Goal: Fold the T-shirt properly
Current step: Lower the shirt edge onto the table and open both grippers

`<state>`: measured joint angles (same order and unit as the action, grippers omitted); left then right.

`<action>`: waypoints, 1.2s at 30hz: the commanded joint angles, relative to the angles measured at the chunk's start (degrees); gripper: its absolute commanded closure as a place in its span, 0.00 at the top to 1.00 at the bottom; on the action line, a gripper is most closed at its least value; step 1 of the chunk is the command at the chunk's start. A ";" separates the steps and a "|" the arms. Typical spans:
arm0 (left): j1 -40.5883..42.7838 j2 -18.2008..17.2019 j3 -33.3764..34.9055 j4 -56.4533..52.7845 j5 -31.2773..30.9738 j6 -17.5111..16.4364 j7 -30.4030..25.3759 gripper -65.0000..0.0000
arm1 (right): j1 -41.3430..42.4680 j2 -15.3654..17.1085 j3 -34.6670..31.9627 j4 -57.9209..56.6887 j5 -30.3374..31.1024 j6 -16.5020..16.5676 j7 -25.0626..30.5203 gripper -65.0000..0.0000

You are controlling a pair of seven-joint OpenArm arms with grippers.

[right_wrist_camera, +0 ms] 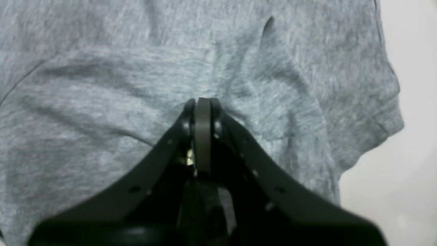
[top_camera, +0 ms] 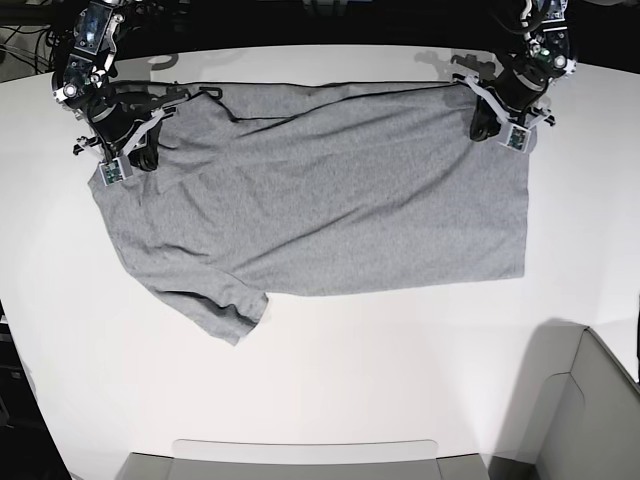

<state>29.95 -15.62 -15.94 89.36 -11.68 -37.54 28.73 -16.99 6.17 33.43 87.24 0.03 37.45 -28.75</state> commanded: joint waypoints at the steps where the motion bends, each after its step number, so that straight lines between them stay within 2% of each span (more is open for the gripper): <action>1: 2.35 0.19 -0.63 -0.97 9.09 2.24 14.57 0.00 | -1.07 -0.68 -0.60 -1.66 -6.05 2.55 -10.94 0.00; 5: 2.09 2.03 -2.82 2.90 9.26 2.24 14.57 0.00 | 1.30 -0.42 -0.42 -1.57 -6.05 2.55 -10.94 0.00; 13: -2.66 3.09 -3.70 3.52 9.26 2.33 15.01 0.00 | 8.60 -1.21 8.02 -1.22 -6.05 2.55 -11.12 0.00; 20: -5.38 3.62 -4.93 9.41 9.35 2.24 15.44 0.00 | 12.99 -1.56 14.26 -0.69 -6.05 2.55 -11.03 0.00; 32: -8.46 3.62 -5.02 17.14 9.35 2.33 15.44 0.00 | 14.40 -3.58 14.79 10.03 -5.88 2.55 -11.03 0.00; 36: -11.80 3.62 -5.02 18.46 9.35 2.33 15.44 0.00 | 14.49 -3.67 14.61 13.90 -5.97 2.55 -11.29 0.00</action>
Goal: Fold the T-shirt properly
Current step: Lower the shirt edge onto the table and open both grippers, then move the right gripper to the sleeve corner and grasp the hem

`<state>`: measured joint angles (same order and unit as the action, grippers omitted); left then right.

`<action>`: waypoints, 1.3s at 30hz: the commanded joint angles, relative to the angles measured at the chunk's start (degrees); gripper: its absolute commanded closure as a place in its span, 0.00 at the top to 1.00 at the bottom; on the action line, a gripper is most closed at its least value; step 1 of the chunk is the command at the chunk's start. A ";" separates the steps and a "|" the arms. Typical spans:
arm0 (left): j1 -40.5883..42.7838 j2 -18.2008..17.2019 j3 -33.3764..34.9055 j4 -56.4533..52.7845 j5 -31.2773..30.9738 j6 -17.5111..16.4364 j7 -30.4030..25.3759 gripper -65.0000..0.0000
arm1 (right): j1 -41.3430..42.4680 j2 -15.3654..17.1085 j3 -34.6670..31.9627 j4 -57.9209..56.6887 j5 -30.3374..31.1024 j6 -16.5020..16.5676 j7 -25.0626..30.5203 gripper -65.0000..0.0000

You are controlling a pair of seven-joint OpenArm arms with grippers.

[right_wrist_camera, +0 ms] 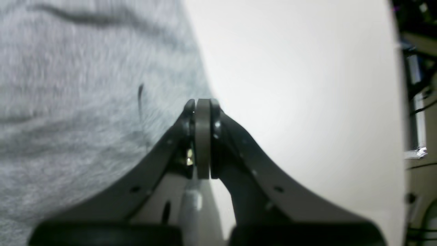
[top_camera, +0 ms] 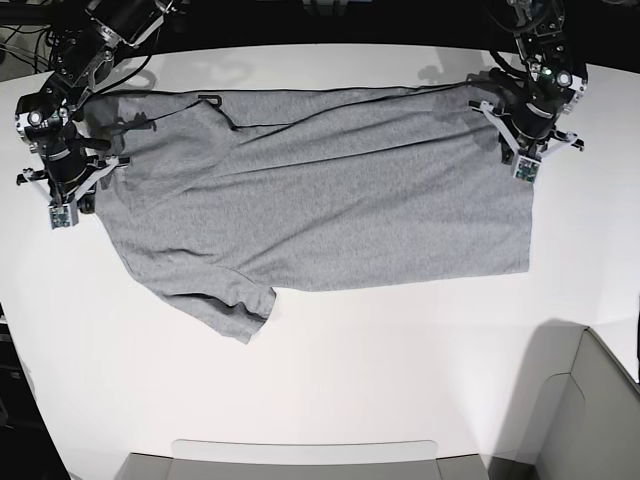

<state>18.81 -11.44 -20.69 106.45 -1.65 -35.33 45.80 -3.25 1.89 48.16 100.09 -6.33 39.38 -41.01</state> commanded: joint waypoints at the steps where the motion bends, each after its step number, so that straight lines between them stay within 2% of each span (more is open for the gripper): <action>1: -1.18 -0.56 -0.28 1.37 -0.68 0.12 -1.63 0.00 | 0.74 0.61 -0.21 1.84 0.39 0.62 0.88 0.00; 7: -3.82 -0.56 0.16 1.46 -0.68 0.04 -1.63 0.00 | 2.50 -1.06 -0.29 5.88 -0.22 0.62 0.79 0.00; 9: -4.70 -0.56 0.25 1.46 -0.68 0.04 -1.63 0.00 | 3.99 -1.85 -1.00 6.32 -2.33 0.62 0.79 0.00; 12: -6.81 -0.56 0.25 1.46 -0.68 0.04 -1.63 0.00 | 6.81 -2.02 -5.48 4.74 -7.34 0.62 0.79 0.00; 16: -9.80 -0.47 0.25 1.28 -0.68 0.12 -1.63 0.00 | 14.01 -1.67 -12.34 -3.43 -13.23 0.62 1.15 0.00; 21: -10.76 1.11 0.25 1.19 -0.68 0.30 -1.63 0.00 | 26.23 -0.70 -13.48 -21.28 -20.18 0.58 2.20 0.00; 27: -11.29 2.43 -0.02 1.19 -0.68 0.39 -1.63 0.00 | 32.48 3.43 -17.00 -44.49 -20.71 -6.45 8.36 0.00; 31: -11.20 2.69 0.16 1.19 -0.68 0.47 -1.63 0.00 | 31.86 4.13 -18.40 -49.68 -20.71 -10.85 9.06 0.00; 35: -11.29 3.49 -0.19 1.19 -0.68 0.47 -1.63 0.00 | 27.29 4.13 -18.67 -47.30 -20.71 -10.58 3.34 0.00; 36: -11.29 3.49 -0.19 1.19 -0.68 0.56 -1.63 0.00 | 25.88 4.13 -18.84 -45.90 -20.71 -9.62 1.76 0.00; 39: -11.38 3.49 -0.19 1.19 -0.68 0.56 -1.63 0.00 | 20.26 3.78 -21.83 -38.78 -20.71 -2.94 -2.99 0.00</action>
<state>8.14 -7.51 -20.73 106.65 -1.76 -35.14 45.23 17.74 5.78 26.26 62.46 -25.30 34.63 -38.92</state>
